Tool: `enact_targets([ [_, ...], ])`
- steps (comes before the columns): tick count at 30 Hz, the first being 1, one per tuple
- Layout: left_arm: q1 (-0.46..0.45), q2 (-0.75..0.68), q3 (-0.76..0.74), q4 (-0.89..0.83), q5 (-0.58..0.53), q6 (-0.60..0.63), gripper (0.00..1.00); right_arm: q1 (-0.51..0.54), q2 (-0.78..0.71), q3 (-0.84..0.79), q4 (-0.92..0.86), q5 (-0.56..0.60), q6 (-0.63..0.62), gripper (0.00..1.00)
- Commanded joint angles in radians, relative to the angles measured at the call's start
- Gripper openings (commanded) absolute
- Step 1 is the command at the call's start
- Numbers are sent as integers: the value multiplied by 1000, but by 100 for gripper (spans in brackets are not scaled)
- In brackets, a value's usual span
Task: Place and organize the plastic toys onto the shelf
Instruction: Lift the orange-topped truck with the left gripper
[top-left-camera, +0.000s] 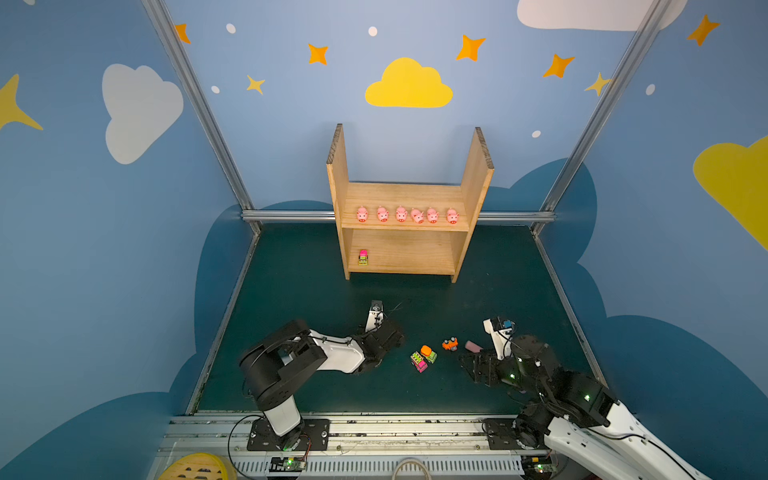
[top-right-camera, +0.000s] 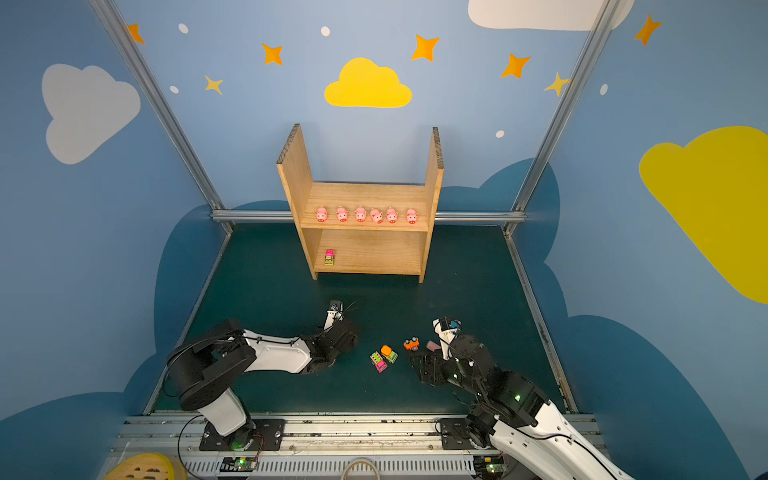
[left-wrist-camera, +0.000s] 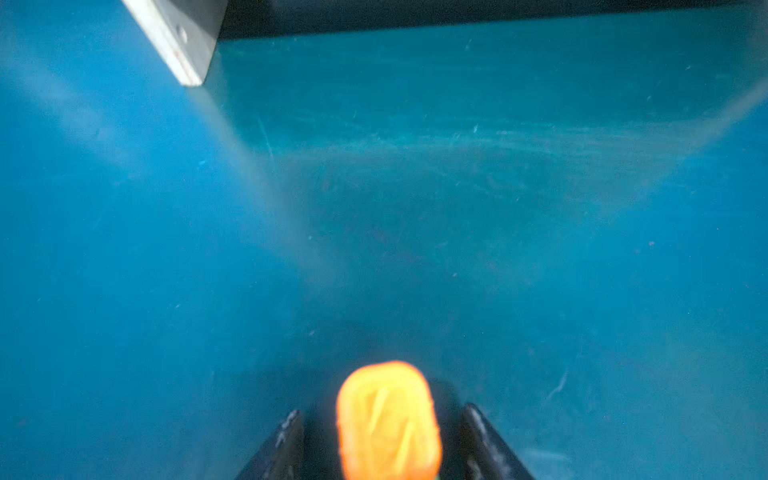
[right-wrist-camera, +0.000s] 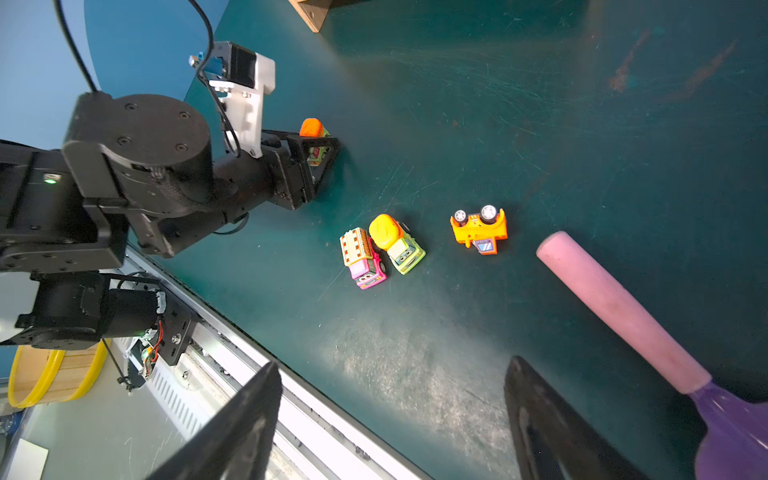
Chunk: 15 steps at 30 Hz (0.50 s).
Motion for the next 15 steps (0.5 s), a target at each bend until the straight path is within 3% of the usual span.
enact_targets([
  [1,-2,33,21,16,-30,7,54,-4,-19,5,-27,15,8,83],
  [6,-2,38,32,1,-19,0,48,-4,-24,7,-31,17,10,83],
  [15,-3,-7,15,-31,-35,-8,25,-5,4,19,-29,18,-1,83],
])
